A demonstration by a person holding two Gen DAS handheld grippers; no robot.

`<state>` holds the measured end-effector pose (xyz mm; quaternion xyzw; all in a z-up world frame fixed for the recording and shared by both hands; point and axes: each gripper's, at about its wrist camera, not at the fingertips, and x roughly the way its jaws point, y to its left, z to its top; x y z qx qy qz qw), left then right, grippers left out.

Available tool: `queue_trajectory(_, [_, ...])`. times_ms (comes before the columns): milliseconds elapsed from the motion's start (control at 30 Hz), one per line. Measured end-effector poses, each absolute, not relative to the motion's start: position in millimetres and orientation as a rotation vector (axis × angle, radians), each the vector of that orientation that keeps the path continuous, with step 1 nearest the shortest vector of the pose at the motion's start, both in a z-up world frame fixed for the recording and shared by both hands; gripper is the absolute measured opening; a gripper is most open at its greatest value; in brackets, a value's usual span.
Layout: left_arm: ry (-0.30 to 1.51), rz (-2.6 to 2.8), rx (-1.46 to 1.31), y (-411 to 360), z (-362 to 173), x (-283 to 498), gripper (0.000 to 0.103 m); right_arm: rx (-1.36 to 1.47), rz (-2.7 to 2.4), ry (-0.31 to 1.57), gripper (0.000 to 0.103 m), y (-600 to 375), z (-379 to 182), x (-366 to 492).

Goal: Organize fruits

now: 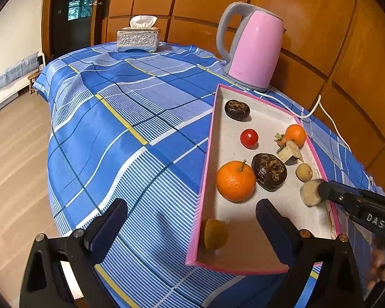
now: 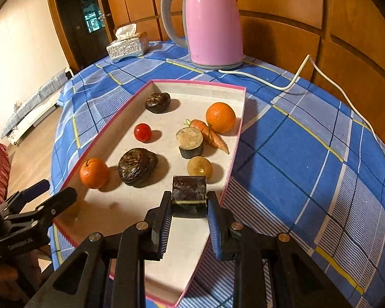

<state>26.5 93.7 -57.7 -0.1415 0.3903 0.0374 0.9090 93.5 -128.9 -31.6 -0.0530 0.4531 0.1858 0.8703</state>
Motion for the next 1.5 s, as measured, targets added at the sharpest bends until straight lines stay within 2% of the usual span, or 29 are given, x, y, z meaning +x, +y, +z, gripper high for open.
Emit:
queue_trajectory(133, [0.809, 0.083, -0.293, 94.3, -58.5, 27.3, 0.101, -0.106, 0.389, 0.944, 0.029, -126.0, -34.4, 98.2])
queue_trajectory(1267, [0.795, 0.067, -0.242, 83.0, -51.1, 23.8, 0.102, 0.057, 0.199, 0.849, 0.030, -182.3, -26.0, 49.3])
queue_trajectory(1500, [0.774, 0.047, -0.209, 76.2, -42.2, 19.3, 0.103, 0.043, 0.120, 0.817, 0.038, -183.9, -24.9, 33.4])
